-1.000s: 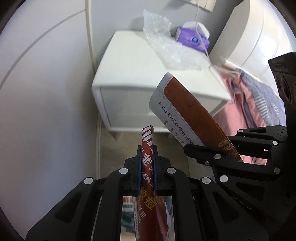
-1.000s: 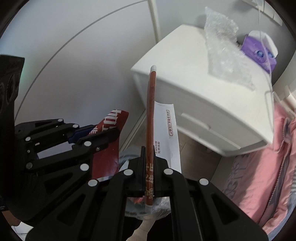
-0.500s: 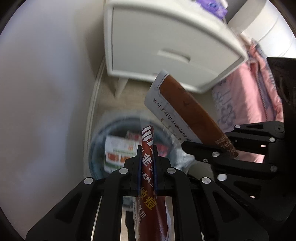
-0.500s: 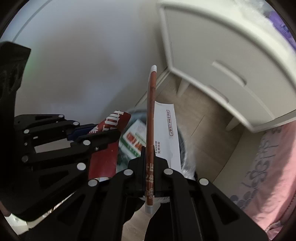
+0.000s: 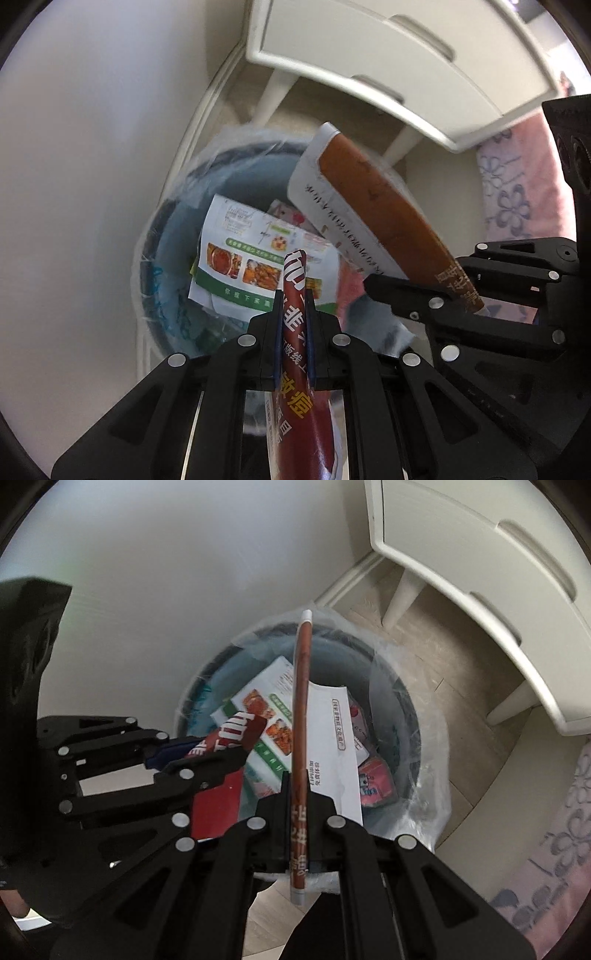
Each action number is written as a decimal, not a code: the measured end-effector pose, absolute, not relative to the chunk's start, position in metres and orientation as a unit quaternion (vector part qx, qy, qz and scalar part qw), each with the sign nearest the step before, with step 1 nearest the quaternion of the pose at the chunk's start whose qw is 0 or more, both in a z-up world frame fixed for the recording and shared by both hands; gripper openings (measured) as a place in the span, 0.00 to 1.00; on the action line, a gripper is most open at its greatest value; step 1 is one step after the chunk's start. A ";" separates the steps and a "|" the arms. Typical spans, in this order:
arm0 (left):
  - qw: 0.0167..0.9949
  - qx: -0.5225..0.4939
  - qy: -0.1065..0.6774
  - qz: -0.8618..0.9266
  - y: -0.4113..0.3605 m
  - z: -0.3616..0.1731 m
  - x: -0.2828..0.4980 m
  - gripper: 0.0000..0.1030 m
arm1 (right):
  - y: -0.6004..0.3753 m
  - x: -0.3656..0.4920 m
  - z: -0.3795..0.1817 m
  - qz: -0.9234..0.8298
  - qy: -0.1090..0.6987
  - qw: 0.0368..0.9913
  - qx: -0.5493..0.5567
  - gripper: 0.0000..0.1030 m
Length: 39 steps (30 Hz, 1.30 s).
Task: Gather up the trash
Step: 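Carry the white paper in the right gripper while the left gripper carries the red flyer over the wastebasket, then open the right gripper while the left gripper opens, dropping both papers into the wastebasket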
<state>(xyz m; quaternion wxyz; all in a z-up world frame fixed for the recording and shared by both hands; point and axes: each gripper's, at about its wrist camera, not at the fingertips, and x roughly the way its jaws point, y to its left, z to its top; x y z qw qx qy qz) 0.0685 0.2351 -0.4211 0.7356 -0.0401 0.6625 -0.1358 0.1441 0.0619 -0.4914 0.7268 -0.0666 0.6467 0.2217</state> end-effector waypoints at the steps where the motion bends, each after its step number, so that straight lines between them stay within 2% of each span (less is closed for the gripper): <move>1: 0.735 -0.043 0.663 -0.134 0.236 -0.428 0.070 0.08 | 0.061 0.148 -0.498 0.222 0.647 0.726 -0.066 0.06; 12: 0.727 -0.045 0.673 -0.128 0.238 -0.492 0.079 0.08 | 0.072 0.149 -0.546 0.237 0.657 0.711 -0.084 0.06; 19: 0.721 -0.050 0.679 -0.131 0.234 -0.515 0.080 0.08 | 0.075 0.155 -0.563 0.239 0.663 0.704 -0.094 0.06; 33: 0.719 -0.035 0.678 -0.149 0.233 -0.505 0.083 0.08 | 0.080 0.161 -0.549 0.242 0.665 0.700 -0.093 0.06; 39: 0.731 -0.019 0.668 -0.139 0.232 -0.484 0.083 0.22 | 0.082 0.156 -0.527 0.244 0.660 0.703 -0.102 0.09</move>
